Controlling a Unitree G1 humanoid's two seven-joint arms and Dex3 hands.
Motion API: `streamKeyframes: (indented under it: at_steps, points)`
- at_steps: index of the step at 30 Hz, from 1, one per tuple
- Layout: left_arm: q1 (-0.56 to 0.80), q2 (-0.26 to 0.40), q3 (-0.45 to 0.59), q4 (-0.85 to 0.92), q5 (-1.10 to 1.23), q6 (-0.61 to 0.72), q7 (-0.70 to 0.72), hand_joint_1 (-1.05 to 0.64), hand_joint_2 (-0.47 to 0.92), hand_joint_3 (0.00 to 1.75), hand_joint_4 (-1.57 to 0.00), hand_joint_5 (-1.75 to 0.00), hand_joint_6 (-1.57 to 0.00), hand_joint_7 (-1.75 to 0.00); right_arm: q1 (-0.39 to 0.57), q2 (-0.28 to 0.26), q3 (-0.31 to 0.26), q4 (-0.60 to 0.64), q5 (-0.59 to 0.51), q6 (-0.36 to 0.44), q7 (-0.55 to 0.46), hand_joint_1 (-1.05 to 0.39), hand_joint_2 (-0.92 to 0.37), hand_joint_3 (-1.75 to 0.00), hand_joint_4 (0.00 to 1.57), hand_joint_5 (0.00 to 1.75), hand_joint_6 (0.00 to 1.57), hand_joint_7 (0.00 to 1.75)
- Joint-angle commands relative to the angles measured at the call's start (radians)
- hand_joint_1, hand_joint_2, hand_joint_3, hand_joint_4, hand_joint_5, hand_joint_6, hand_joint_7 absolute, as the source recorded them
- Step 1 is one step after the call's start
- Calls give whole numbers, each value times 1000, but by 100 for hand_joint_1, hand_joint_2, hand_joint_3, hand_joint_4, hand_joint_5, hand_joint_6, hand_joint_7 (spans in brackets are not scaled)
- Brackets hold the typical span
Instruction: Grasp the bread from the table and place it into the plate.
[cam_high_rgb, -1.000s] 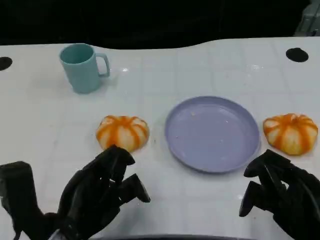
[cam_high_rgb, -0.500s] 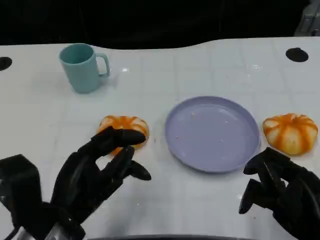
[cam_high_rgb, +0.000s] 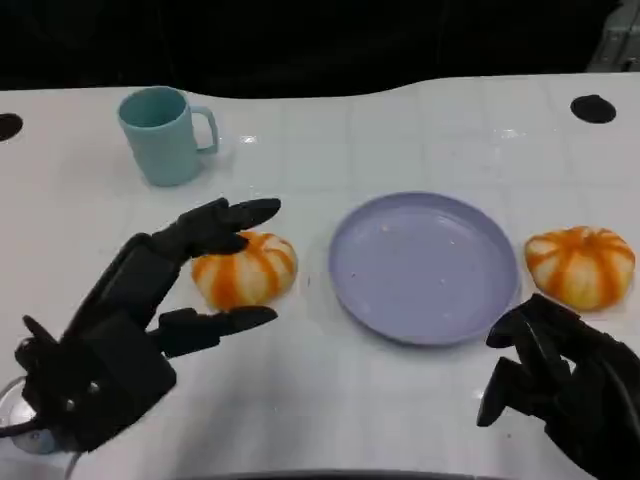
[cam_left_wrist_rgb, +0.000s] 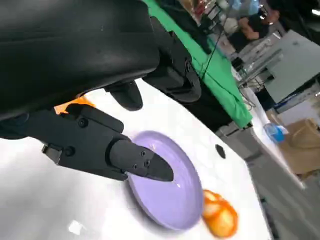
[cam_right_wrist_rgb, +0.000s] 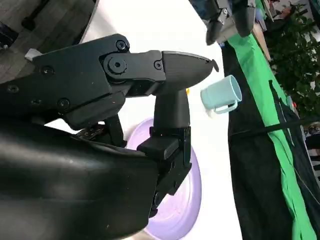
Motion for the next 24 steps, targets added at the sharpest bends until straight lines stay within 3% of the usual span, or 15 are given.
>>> streamKeyframes:
  at_steps: [1,4,7,11,17,24]
  points:
    - [-46,83,-27,-8,133,-28,10,-27,79,0,0,-65,-31,-4,-3,-8,-14,5,8,-14,7,-44,-92,-38,65,175,49,163]
    - [-49,87,-31,-9,154,-27,12,-27,78,0,0,-61,-31,-4,-3,-7,-14,5,7,-14,7,-44,-92,-39,65,175,49,163]
    - [-101,147,-92,11,329,-12,4,-27,75,0,0,-39,-28,-2,-3,-6,-11,4,2,-15,5,-44,-92,-39,65,175,50,163]
    - [-145,164,-150,38,474,23,13,-28,72,0,0,-28,-26,0,-2,-4,-13,8,5,-18,8,-44,-92,-40,65,175,50,163]
    - [-210,151,-225,107,605,96,-1,-25,74,1,-1,-28,-22,0,-2,-9,-12,9,0,-25,13,-44,-92,-40,65,175,49,163]
    - [-337,77,-318,297,672,219,-18,-25,74,0,0,-27,-22,-1,-3,-11,-20,15,7,-26,20,-44,-92,-39,65,175,49,163]
